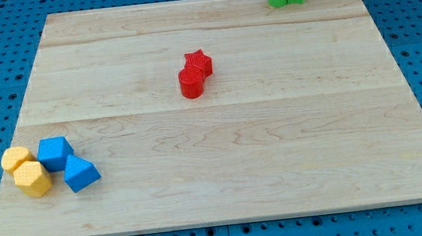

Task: Move the green blocks to the top side of the red blocks

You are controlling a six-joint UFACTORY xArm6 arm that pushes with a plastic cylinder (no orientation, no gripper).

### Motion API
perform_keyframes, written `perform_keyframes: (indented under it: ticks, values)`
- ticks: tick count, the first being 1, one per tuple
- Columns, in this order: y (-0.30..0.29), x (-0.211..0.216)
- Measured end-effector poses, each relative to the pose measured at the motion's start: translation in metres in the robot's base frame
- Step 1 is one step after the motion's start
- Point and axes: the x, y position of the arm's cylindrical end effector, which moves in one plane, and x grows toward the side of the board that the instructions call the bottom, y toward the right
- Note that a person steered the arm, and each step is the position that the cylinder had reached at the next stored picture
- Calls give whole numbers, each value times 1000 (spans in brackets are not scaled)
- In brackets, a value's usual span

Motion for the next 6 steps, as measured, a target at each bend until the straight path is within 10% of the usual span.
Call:
perform_keyframes:
  ticks: [6]
  values:
    - [-159,21]
